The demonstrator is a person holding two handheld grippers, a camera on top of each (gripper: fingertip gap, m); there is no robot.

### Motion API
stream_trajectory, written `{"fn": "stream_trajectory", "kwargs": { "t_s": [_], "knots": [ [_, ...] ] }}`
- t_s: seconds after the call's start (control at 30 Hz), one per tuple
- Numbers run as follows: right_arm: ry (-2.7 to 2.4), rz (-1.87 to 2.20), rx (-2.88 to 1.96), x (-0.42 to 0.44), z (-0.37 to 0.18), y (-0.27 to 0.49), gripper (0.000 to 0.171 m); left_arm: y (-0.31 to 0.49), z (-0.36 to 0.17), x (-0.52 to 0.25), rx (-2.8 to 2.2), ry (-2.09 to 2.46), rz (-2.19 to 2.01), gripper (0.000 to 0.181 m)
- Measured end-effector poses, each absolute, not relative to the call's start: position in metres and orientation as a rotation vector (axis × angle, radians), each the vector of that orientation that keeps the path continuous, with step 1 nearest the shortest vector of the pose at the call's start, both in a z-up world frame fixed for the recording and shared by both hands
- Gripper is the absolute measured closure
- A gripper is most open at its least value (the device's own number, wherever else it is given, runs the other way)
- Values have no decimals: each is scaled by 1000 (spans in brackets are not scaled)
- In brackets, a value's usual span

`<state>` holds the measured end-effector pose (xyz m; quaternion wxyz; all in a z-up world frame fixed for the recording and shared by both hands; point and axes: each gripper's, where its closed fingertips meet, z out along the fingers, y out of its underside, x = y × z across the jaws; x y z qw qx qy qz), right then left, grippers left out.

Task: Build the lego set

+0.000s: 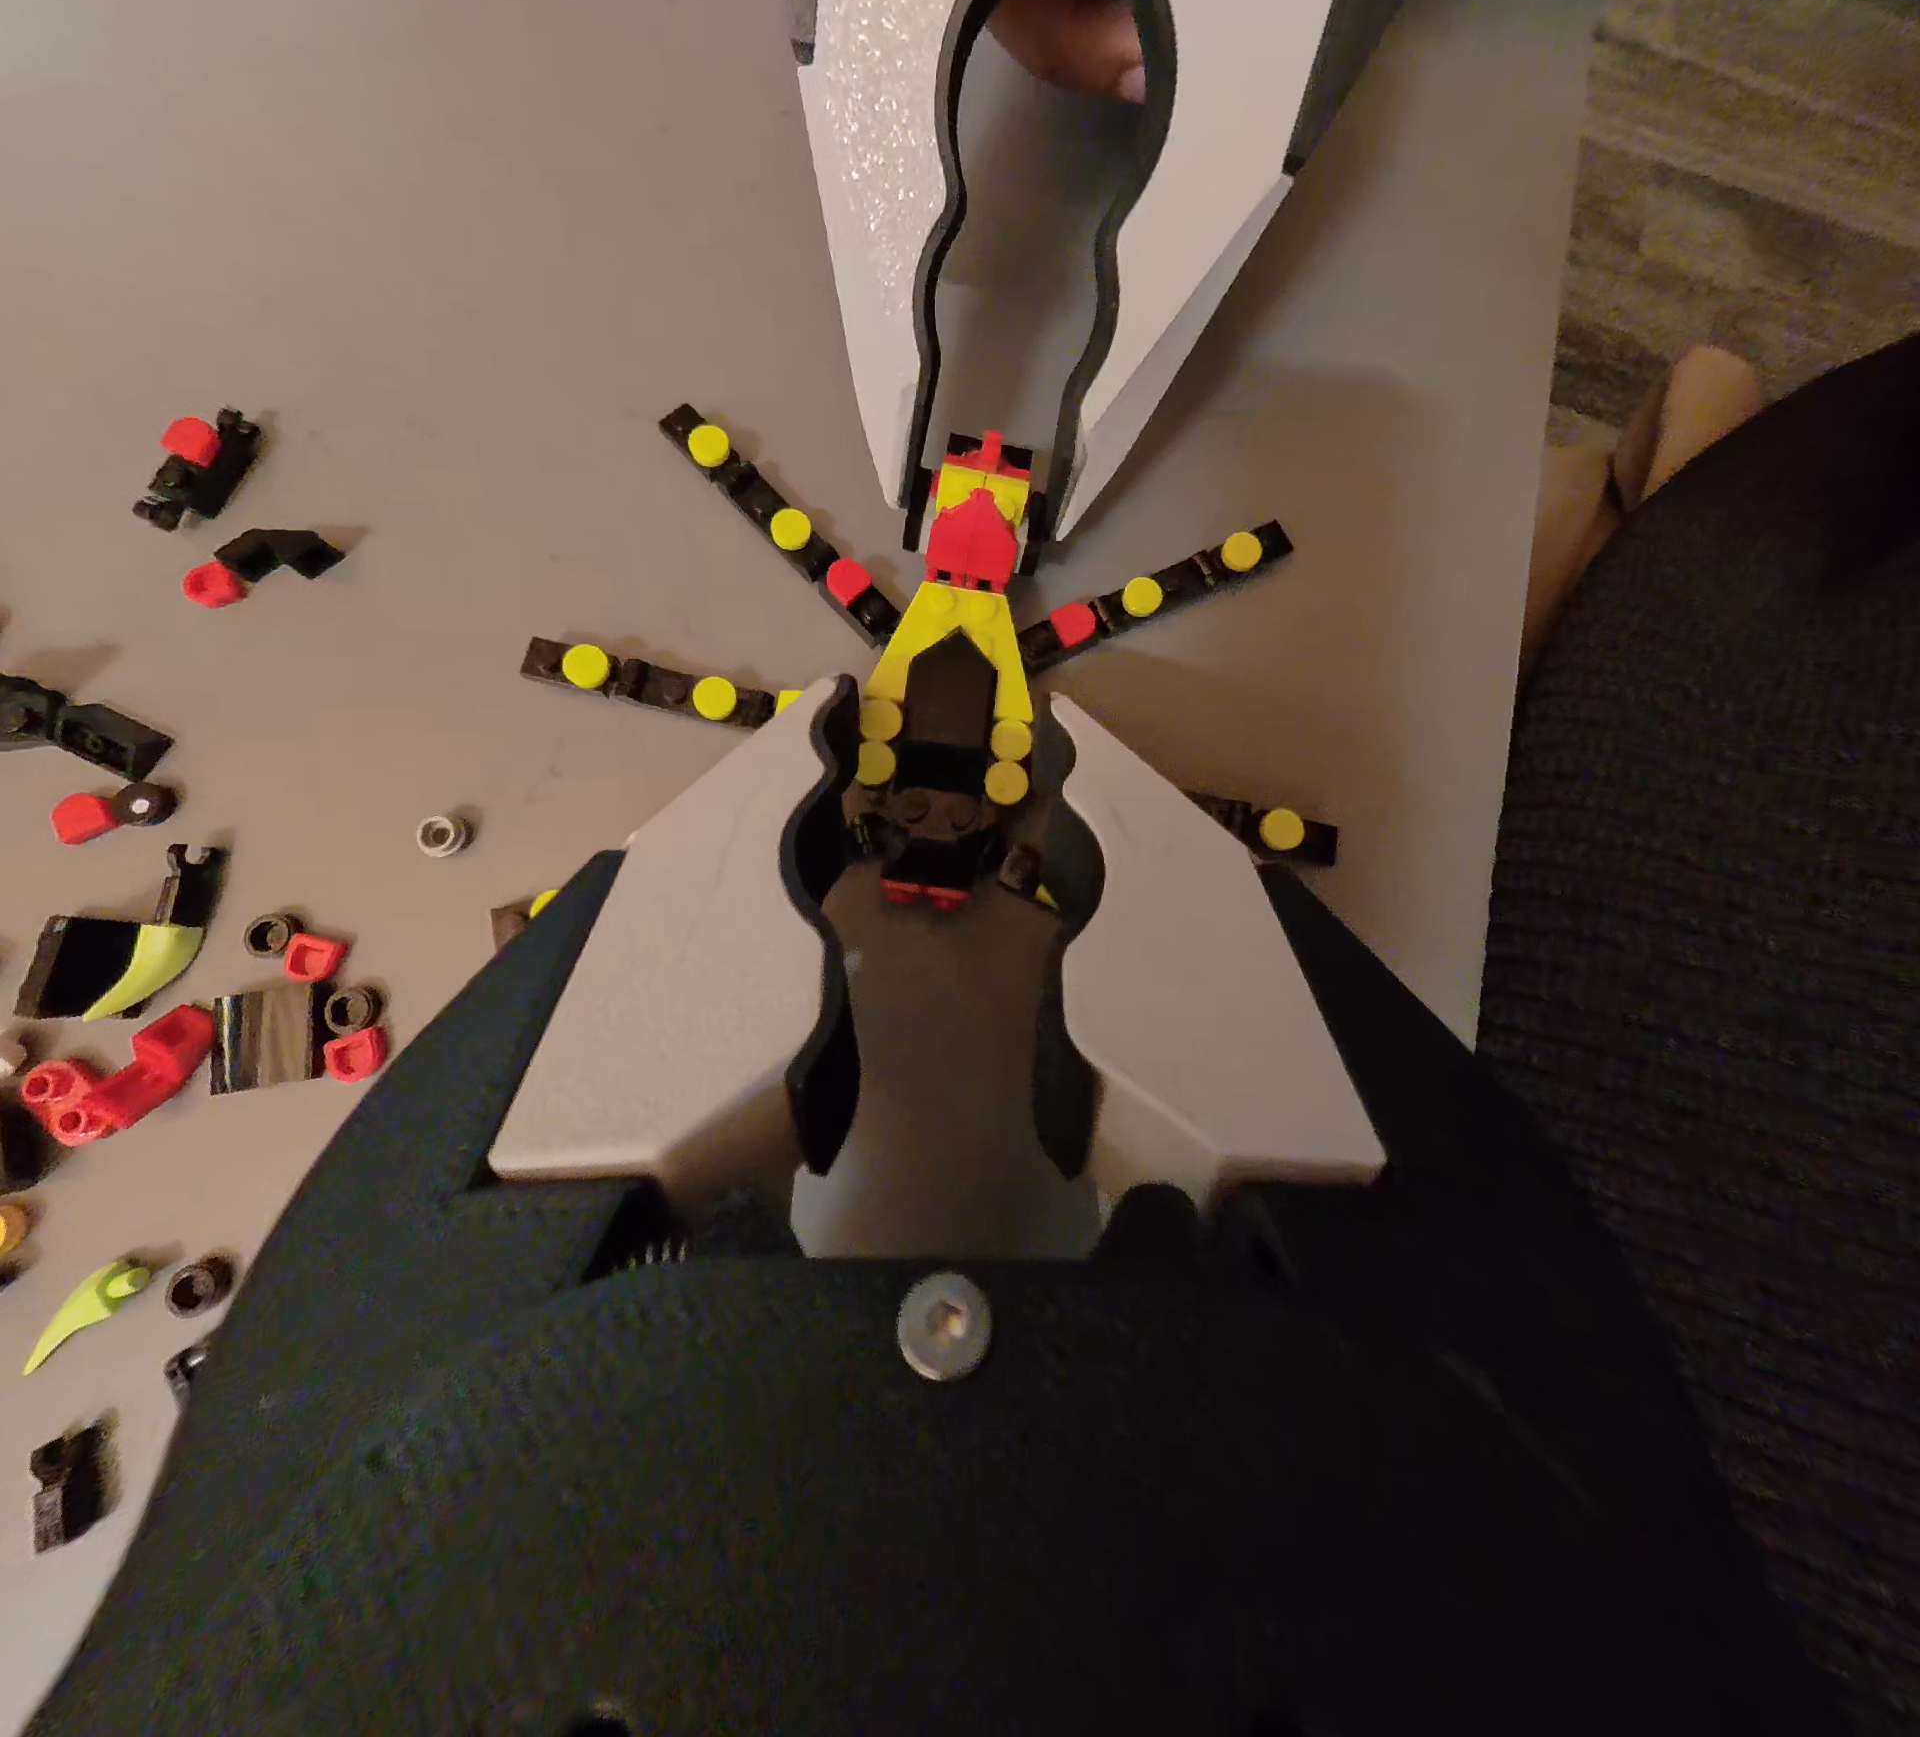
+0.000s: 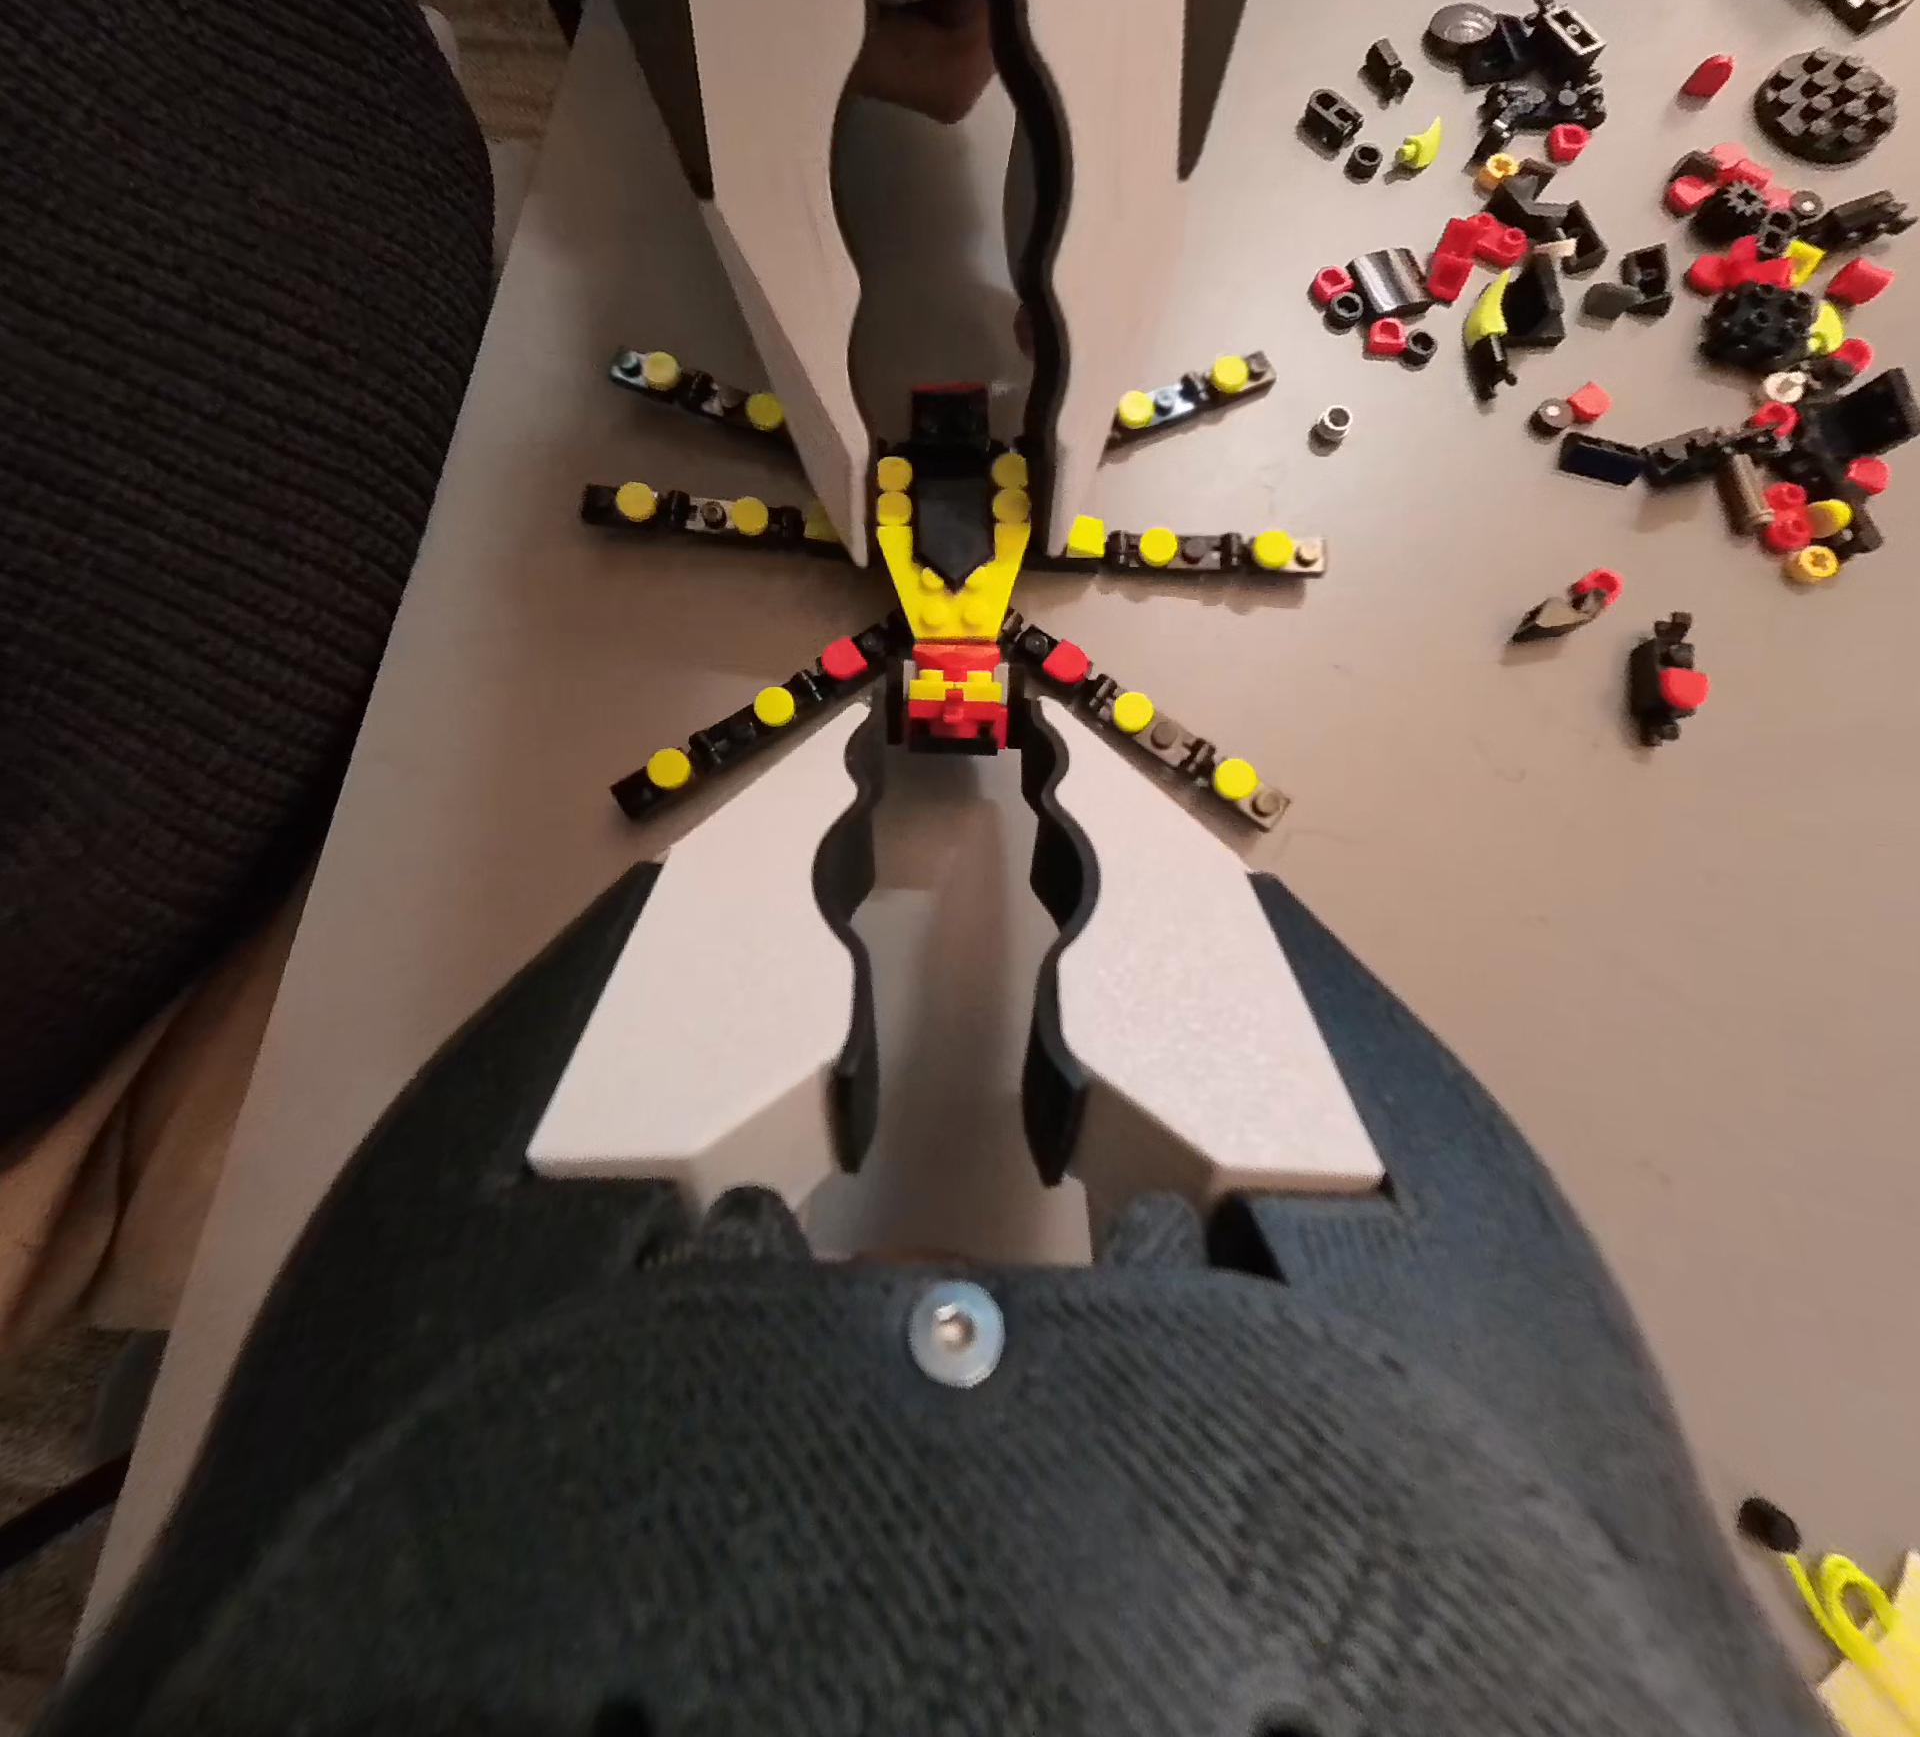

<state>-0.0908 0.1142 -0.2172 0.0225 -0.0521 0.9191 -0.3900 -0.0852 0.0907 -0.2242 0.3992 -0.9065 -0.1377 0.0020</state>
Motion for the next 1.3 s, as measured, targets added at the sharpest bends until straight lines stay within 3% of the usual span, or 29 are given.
{"fn": "stream_trajectory", "kwargs": {
  "t_s": [0.7, 0.93, 1.07, 1.3],
  "knots": [
    [2859, -1314, -26, -90, -204, 120, 147, 89, -225, -87, -2301, -398, -19, 144],
    [2986, -1590, 16, -95, -168, 110, 147, 97, -176, -85, -1996, -581, -283, 131],
    [3073, -1692, -35, -89, -155, 102, 147, 104, -156, -79, -1782, -721, -562, 133],
    [3138, -1715, -145, -75, -149, 94, 147, 109, -149, -73, -1714, -748, -635, 150]
  ]
}}
